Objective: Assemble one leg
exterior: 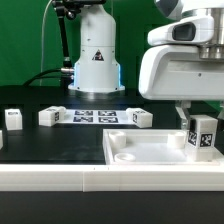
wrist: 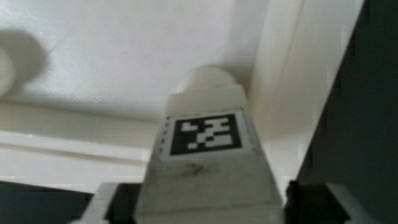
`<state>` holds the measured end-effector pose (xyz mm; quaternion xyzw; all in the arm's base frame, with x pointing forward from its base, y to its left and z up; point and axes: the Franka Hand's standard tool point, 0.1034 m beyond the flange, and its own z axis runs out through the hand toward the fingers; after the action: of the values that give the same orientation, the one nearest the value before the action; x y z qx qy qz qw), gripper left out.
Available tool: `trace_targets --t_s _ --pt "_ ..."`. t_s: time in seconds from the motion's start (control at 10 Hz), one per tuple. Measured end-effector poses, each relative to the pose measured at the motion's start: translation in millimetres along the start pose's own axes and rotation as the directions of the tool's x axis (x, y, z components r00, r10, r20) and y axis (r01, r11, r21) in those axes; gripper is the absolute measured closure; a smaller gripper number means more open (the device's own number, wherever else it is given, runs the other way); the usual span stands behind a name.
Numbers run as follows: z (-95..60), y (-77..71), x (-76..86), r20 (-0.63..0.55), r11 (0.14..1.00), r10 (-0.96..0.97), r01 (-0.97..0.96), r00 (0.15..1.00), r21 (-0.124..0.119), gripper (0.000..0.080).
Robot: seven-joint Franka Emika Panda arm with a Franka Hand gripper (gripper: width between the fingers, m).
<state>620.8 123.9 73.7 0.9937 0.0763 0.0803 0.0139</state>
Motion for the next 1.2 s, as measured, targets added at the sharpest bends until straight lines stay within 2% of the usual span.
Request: trace_targets --t_s 0.3,0.5,0.8,1.2 --pt "0.0 0.0 0.0 0.000 1.000 0.029 -0.029 1.000 0.000 0.0510" --pt "0.4 1.0 -0.8 0.001 0.966 0.259 -0.259 0.966 0.000 0.0510" --pt "0.5 3.4 -2.7 -0.003 0.839 0.543 -0.543 0.839 -0.011 0.0508" --pt "0.5 19.8 -7.9 -0.030 0.698 0.714 -0.715 0.699 -0.043 0.0498"
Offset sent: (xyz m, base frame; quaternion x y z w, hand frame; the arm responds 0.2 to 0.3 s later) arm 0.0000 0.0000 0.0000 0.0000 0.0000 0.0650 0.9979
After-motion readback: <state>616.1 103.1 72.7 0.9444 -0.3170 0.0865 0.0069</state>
